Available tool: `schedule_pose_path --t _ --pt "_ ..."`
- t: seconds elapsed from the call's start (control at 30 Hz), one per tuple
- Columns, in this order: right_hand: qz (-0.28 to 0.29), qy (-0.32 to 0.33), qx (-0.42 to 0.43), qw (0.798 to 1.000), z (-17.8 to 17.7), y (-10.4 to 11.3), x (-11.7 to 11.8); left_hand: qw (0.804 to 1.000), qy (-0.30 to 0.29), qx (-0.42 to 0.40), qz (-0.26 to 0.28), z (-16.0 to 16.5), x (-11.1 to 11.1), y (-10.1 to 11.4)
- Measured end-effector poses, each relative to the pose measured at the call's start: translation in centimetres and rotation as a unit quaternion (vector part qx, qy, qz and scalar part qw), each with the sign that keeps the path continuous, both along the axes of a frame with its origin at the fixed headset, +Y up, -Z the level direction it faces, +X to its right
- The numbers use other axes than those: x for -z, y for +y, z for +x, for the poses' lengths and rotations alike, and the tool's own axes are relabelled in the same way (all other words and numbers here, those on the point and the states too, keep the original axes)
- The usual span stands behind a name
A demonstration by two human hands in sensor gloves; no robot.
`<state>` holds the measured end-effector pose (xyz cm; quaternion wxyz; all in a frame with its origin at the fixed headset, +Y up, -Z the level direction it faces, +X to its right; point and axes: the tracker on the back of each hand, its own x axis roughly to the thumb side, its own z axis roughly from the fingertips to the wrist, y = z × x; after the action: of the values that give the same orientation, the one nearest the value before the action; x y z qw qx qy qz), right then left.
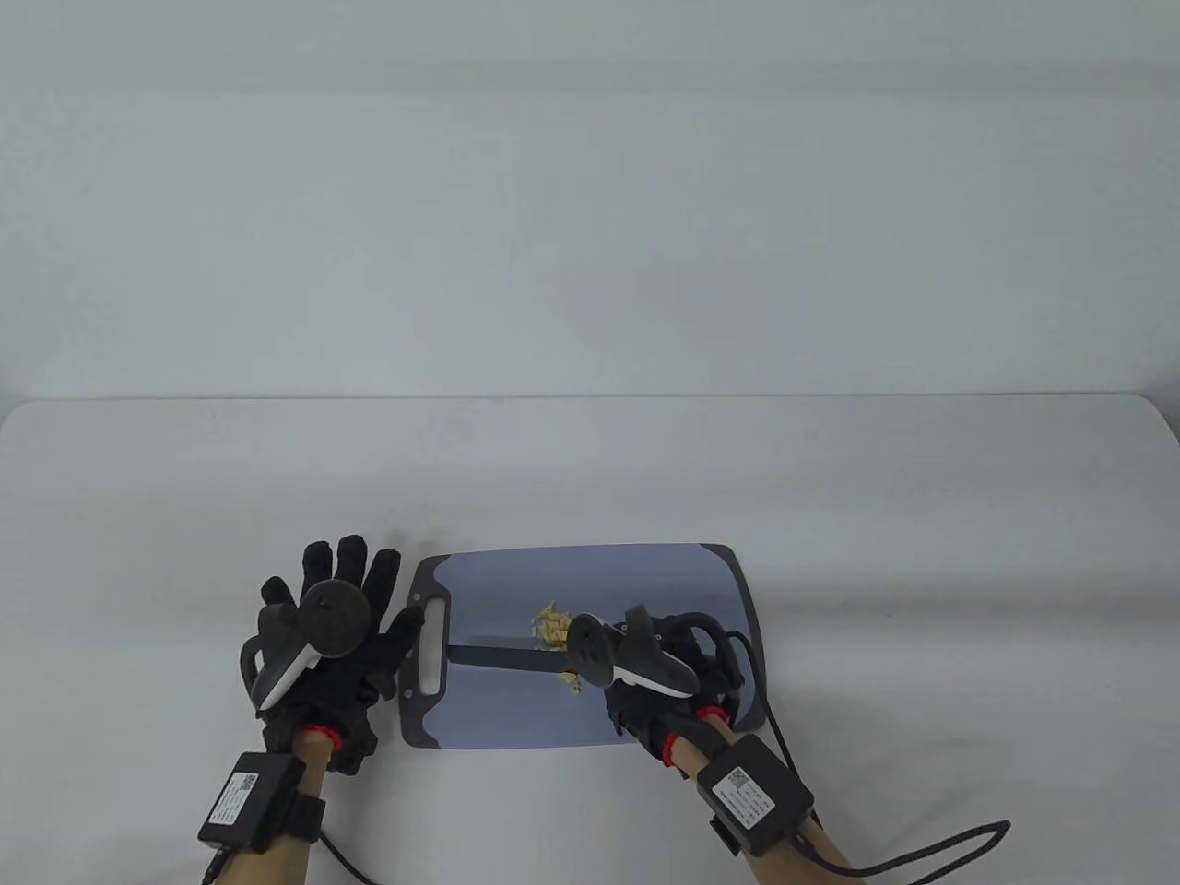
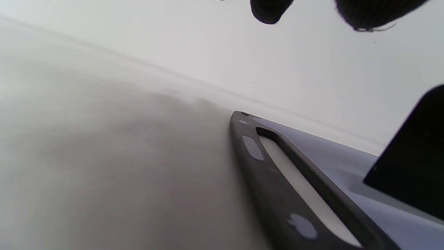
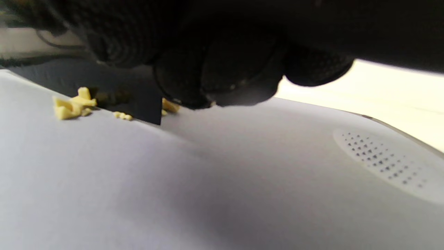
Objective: Chop plasticine discs into granules with repetitive downward strikes
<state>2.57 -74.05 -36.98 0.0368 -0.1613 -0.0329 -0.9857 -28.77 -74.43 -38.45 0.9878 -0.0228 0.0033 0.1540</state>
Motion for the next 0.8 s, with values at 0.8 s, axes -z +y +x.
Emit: schedule_pose_path --t 0.8 --pt "-0.075 -0.102 0.04 0.991 1.1 0.6 0.8 1.0 0.006 -0.008 0.001 -0.3 -0.1 0.2"
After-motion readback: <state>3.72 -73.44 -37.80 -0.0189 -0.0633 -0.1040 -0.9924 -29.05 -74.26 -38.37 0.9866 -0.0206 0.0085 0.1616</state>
